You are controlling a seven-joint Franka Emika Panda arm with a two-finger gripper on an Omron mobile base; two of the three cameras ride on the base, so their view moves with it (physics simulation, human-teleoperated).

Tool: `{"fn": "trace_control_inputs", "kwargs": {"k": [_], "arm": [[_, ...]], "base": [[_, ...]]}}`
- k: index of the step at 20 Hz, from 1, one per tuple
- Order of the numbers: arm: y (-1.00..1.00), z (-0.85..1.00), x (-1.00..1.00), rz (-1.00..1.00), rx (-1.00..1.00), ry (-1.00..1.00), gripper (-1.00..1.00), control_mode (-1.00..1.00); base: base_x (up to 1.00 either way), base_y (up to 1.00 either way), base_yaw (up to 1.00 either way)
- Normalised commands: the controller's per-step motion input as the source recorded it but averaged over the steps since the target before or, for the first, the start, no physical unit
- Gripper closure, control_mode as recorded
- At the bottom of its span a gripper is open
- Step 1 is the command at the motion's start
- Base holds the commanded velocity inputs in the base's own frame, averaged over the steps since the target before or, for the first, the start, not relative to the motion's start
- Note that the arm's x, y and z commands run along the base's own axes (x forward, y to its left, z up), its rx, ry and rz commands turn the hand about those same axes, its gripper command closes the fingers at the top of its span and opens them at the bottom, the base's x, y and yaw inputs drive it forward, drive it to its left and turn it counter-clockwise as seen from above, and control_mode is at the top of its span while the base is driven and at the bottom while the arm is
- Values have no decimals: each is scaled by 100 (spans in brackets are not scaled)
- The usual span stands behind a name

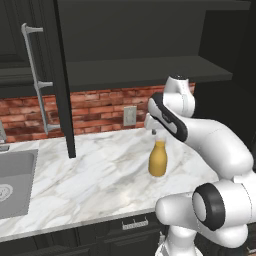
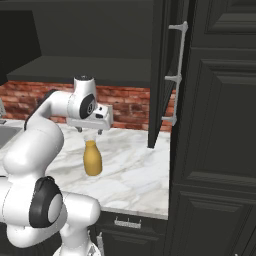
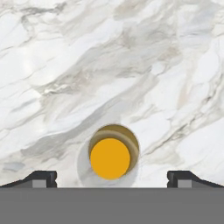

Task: There is a tray on the dining counter. Grab the cup, mug, and pitcher and place them on the tray. The pitcher may be placed next to the tray if it cannot fit the tray.

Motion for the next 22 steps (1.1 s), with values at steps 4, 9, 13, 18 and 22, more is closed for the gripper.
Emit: {"fn": "trace_control_inputs", "kwargs": {"k": [4, 9, 13, 18, 22], "arm": [[1, -8, 0, 0, 0, 0, -100, -100], [0, -10, 0, 0, 0, 0, -100, -100], [3, -9, 0, 0, 0, 0, -100, -100], [6, -9, 2, 0, 0, 0, -100, -100], [4, -7, 6, 0, 0, 0, -100, -100]], "base": [[0, 0, 0], [0, 0, 0], [0, 0, 0], [0, 0, 0], [0, 0, 0]]}}
